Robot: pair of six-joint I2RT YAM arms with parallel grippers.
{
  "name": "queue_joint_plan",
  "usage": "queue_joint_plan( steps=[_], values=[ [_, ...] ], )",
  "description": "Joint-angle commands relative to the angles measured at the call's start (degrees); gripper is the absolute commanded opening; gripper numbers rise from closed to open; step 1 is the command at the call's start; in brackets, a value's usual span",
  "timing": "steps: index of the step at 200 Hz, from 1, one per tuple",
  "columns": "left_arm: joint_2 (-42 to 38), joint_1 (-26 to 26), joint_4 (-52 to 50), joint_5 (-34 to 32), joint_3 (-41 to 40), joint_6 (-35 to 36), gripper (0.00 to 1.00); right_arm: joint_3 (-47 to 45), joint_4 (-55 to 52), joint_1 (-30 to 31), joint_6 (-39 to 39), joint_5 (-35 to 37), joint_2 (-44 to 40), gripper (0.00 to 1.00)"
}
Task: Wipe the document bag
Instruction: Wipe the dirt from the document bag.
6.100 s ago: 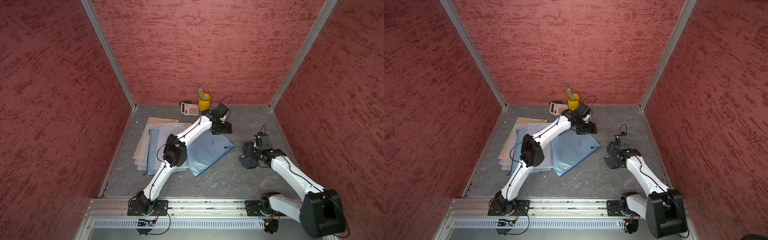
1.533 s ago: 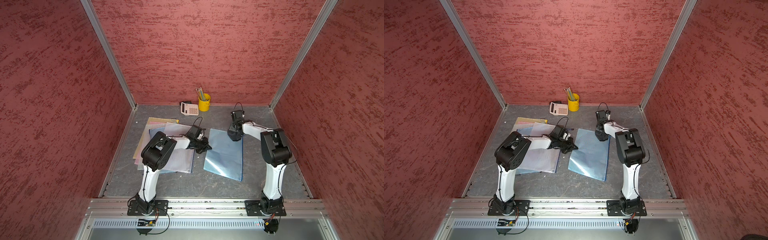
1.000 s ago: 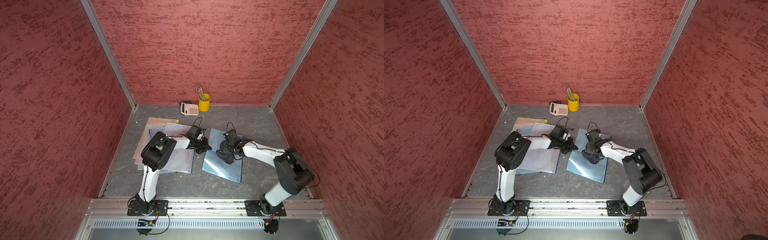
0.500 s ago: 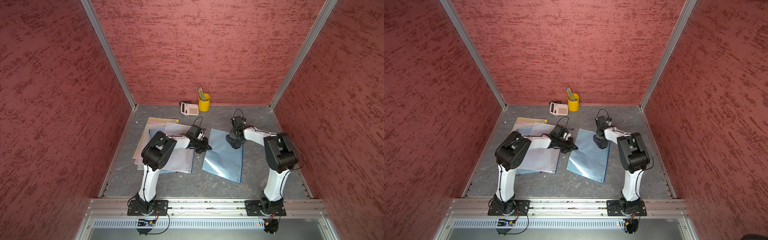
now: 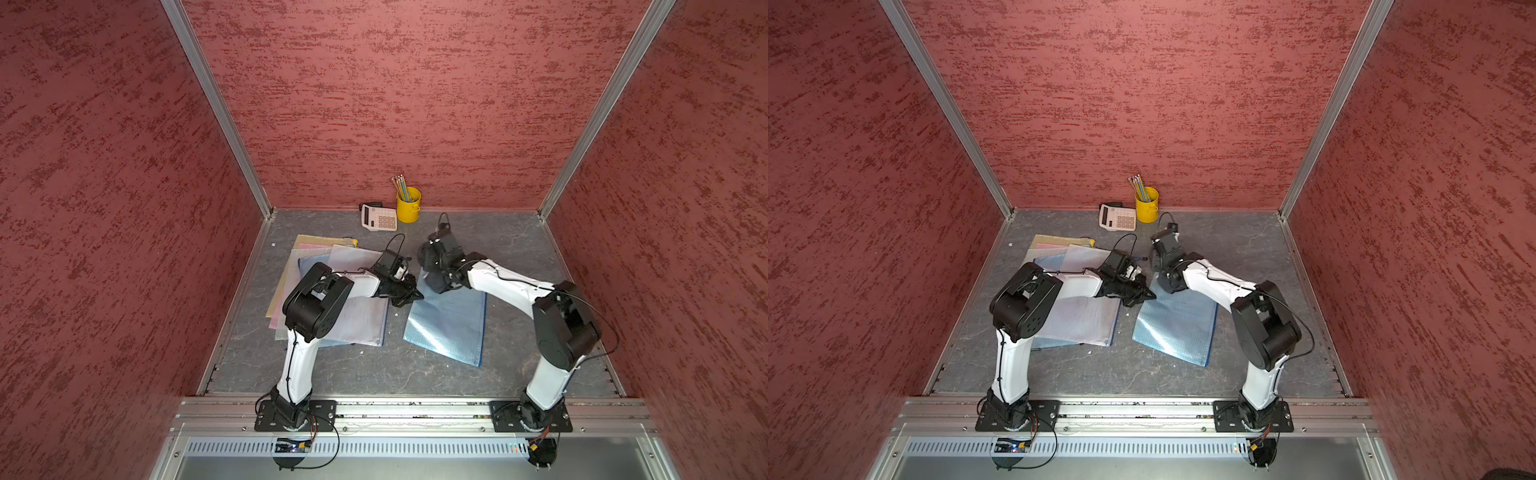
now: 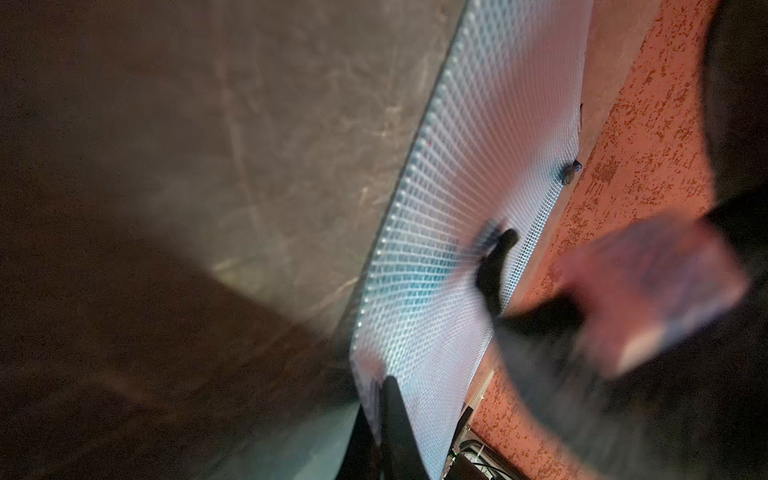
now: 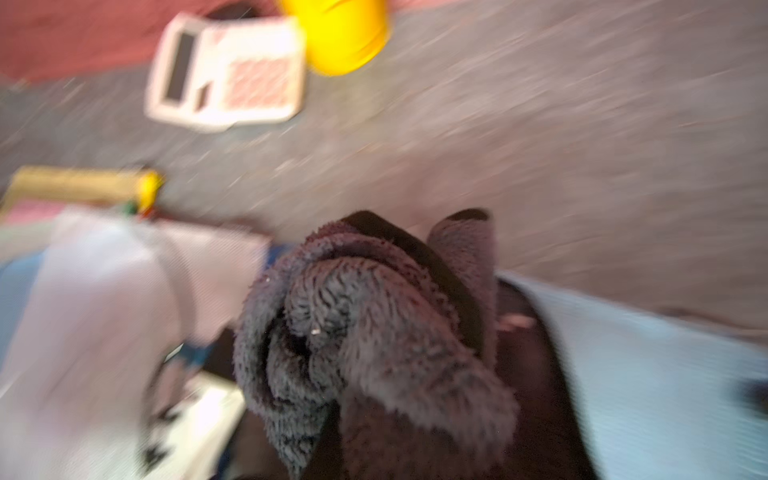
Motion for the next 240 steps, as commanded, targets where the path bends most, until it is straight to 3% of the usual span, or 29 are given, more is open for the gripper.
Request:
queue_joint_plan(
  steps=[1,19,39,74,102,129,151,183,212,240],
  values=[
    [3.3,-0.87,-3.22,-2.65,-0.97,-0.89,0.0,-2.52,5.45,-1.04,4.45,-3.19,6.04,0.0],
    [3.35,-0.81,-3.17,-3.05,-1.16,-1.02,0.0,-1.29,5.71,-1.11,3.83,-1.95,10.46,0.0],
    [2.39,-0.63,-1.6,-3.72,-2.87,-2.03,0.0,0.37,1.99,-2.95,2.34,4.84,12.47,0.0],
    [-0.31,0.65,1.26,-5.61,-7.14,-3.82,0.0,-1.96,-1.78,-14.93,-0.43,10.33,7.5,0.0],
    [-1.68,1.09,2.29,-6.72,-8.44,-4.35,0.0,-1.82,-3.86,-18.74,-5.52,14.8,2.86,0.0],
    [-1.66,1.14,3.87,-6.85,-8.55,-5.61,0.0,-2.56,-5.36,-16.82,-6.59,10.94,-5.1,0.0],
    [-0.89,1.07,5.53,-6.52,-8.32,-6.79,0.0,-5.78,-6.1,-8.91,-5.72,6.39,-11.33,0.0],
    [-0.29,0.99,6.35,-6.01,-7.95,-7.16,0.0,-16.19,-3.05,-1.23,4.34,0.51,-12.4,0.0],
    [0.05,1.38,5.91,-5.13,-7.95,-6.68,0.0,-22.32,-3.92,-1.3,12.22,-0.2,-8.69,0.0],
    [-0.62,2.09,5.83,-5.07,-8.95,-6.26,0.0,-24.81,-5.22,-6.25,13.09,6.54,-10.19,0.0]
  ],
)
